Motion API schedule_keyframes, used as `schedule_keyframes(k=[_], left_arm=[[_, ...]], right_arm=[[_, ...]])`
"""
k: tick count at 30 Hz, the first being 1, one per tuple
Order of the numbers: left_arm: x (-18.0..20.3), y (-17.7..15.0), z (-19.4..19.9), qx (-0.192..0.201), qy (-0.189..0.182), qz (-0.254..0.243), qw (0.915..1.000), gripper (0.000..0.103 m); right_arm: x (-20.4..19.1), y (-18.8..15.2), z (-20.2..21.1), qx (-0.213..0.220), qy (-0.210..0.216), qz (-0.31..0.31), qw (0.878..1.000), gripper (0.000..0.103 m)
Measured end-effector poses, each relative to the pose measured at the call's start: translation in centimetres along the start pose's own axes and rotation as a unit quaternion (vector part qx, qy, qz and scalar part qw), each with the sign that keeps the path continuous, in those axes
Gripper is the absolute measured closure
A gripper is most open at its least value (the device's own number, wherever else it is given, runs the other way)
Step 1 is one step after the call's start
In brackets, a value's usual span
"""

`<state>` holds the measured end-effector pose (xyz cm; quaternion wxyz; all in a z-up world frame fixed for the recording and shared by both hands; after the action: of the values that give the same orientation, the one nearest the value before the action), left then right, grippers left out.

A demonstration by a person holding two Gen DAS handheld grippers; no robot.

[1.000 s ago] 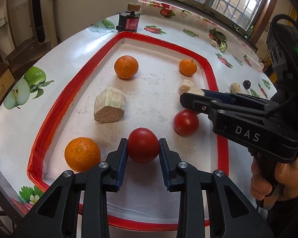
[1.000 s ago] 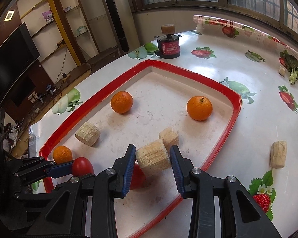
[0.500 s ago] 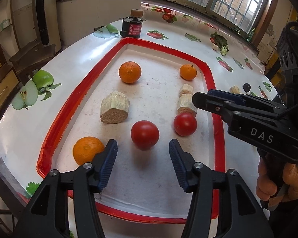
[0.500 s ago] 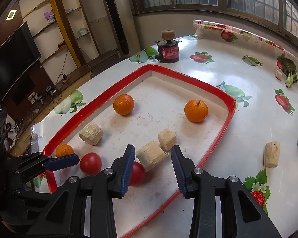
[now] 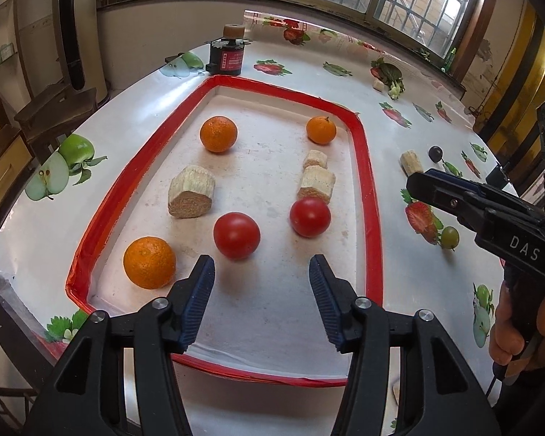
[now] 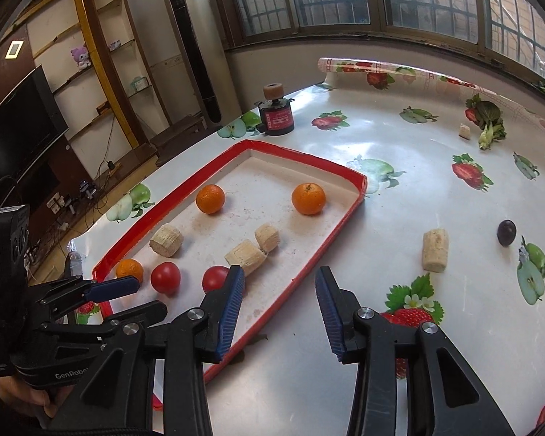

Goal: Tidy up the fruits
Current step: 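Move both open tools toward the green grape and a wooden cube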

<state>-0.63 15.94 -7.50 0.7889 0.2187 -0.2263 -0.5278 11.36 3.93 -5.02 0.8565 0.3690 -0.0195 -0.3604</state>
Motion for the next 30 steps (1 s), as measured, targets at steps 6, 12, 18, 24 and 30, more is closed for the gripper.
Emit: schedule_keyframes(k=[6, 12, 18, 24, 30], left_arm=[[1.2, 0.1, 0.6, 0.006, -0.006, -0.011, 0.9999, 0.05], [2.1, 0.0, 0.9, 0.007, -0.011, -0.019, 0.9997, 0.05], [3.6, -0.1, 0.9, 0.004, -0.022, -0.031, 0.9993, 0.05], [5.6, -0.3, 0.7, 0.0, -0.036, -0.05, 0.9981, 0.05], [7.8, -0.3, 0.6, -0.004, -0.049, -0.073, 0.9961, 0.05]], right_arm=[[2.1, -1.1, 1.8, 0.008, -0.013, -0.02, 1.0, 0.058], [4.5, -2.3, 3.3, 0.013, -0.025, -0.049, 0.998, 0.058], [7.3, -3.4, 5.0, 0.019, -0.045, -0.076, 0.996, 0.058], [10.0, -4.1, 6.6, 0.024, -0.068, -0.094, 0.993, 0.057], [12.4, -4.9, 7.7, 0.028, -0.086, -0.112, 0.99, 0.057]])
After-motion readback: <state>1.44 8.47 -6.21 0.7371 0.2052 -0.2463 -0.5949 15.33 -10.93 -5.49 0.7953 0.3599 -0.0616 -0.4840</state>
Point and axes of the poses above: each gripper's, at about its wrist camera, not at the fingertips, and z roughly against the way its jaws point, x to its right, y to its top, the point moved 4 cm from there along -z, roughly the way its jaws point, and after that the axes turned 5 degrees about -z, right-handed, at the moved point
